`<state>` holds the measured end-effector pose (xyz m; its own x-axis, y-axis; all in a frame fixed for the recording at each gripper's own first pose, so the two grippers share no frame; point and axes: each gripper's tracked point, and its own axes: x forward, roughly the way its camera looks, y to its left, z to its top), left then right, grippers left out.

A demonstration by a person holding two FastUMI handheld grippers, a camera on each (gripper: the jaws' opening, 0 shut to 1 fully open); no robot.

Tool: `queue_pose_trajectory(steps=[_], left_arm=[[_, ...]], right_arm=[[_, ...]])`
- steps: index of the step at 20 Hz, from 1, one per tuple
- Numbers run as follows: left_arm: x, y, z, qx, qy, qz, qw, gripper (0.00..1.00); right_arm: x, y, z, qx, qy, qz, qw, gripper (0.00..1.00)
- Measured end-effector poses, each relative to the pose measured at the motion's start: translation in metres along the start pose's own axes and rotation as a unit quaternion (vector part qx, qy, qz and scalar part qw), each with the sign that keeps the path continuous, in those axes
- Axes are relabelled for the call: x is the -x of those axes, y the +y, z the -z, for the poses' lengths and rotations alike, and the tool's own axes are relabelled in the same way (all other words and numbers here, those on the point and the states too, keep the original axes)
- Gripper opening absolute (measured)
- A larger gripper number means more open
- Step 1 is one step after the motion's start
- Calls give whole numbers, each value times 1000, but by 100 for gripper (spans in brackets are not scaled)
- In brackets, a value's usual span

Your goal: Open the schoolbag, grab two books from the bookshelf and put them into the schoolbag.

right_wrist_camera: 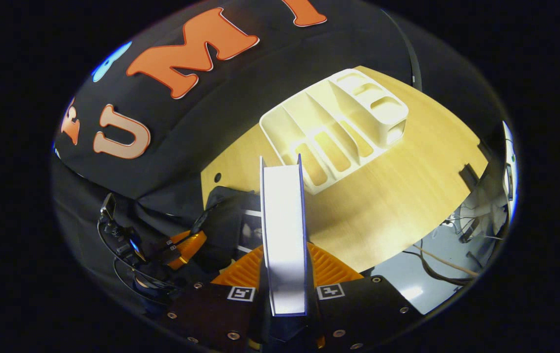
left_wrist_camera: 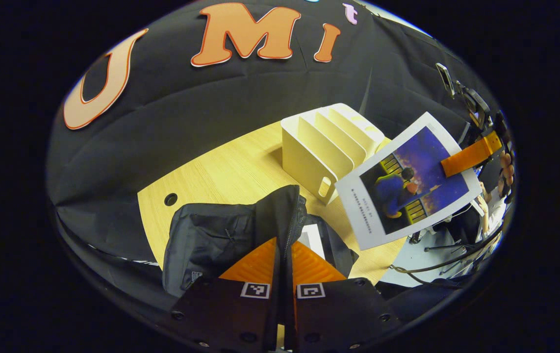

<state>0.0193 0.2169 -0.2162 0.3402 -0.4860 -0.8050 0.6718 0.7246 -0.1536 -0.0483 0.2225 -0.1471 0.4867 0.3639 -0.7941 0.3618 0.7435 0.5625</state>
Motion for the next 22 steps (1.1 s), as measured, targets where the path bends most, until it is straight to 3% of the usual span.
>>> queue_pose_trajectory(steps=[2, 3, 10, 12, 13, 22], left_arm=[[4, 1, 0, 9, -6, -2, 1000, 11], [6, 2, 0, 11, -6, -1, 1000, 6], [15, -1, -10, 29, -27, 0, 999, 6], [14, -3, -11, 37, -31, 1, 999, 11], [11, -4, -11, 40, -32, 3, 999, 6], [3, -27, -18, 13, -40, 14, 999, 6]], right_arm=[[-16, 12, 11, -13, 6, -38, 999, 31], [-26, 15, 16, -15, 8, -51, 999, 31], [-114, 43, 45, -59, 32, -132, 989, 30], [-137, 46, 53, -67, 34, -141, 987, 31], [-145, 49, 57, -71, 34, -145, 986, 31], [-210, 74, 82, -135, 33, -195, 971, 31]])
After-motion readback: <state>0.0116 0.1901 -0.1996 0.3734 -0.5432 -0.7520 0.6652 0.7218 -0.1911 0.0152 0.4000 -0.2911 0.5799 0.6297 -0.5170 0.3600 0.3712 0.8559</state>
